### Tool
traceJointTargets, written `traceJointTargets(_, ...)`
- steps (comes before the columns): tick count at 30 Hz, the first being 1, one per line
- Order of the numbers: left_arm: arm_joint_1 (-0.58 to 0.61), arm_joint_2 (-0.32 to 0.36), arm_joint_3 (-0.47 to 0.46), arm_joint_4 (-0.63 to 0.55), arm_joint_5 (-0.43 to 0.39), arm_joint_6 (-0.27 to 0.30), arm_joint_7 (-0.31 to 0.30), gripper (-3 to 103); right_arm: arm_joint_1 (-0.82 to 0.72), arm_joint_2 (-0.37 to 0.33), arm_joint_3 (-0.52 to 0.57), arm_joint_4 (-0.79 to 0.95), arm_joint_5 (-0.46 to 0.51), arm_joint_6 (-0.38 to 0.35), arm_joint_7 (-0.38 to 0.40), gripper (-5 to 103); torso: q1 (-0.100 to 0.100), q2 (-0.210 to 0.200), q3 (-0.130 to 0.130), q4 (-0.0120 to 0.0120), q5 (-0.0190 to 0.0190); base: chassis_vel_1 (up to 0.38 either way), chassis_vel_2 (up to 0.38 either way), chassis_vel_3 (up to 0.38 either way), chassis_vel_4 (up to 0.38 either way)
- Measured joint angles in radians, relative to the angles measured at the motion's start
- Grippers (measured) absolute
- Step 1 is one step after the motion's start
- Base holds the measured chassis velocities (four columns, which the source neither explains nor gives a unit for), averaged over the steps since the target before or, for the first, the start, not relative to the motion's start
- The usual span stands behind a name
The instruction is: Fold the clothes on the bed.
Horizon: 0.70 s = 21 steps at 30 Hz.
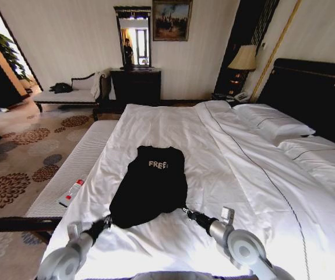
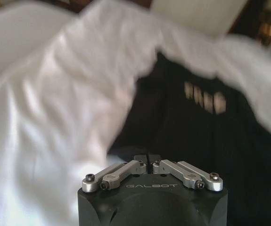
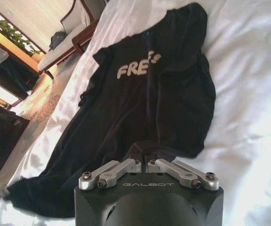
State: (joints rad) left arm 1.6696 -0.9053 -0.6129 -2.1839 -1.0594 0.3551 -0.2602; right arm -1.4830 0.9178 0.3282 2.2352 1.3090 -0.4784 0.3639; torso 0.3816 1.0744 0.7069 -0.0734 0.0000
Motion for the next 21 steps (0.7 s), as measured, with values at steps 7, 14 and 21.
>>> traceJointTargets(7, -0.206, 0.018, -0.028, 0.069, -0.163, 0.012, -0.092, 1, 0.120, -0.002, -0.028, -0.091, 0.039, -0.005, 0.013, 1, 0.000, 0.000, 0.000, 0.0000, 0.0000, 0.000, 0.000, 0.000, 0.000)
traceJointTargets(14, -0.307, 0.002, 0.072, 0.159, -0.141, 0.013, -0.114, 1, 0.228, 0.033, -0.092, -0.216, 0.028, -0.010, 0.013, 1, 0.000, 0.000, 0.000, 0.0001, 0.0001, 0.000, 0.000, 0.000, 0.000)
traceJointTargets(21, -0.346, -0.014, 0.152, 0.206, -0.085, 0.006, -0.116, 1, 0.255, 0.060, -0.106, -0.259, -0.003, -0.021, 0.006, 7, 0.000, 0.000, 0.000, 0.0001, 0.0000, 0.000, 0.000, 0.000, 0.000)
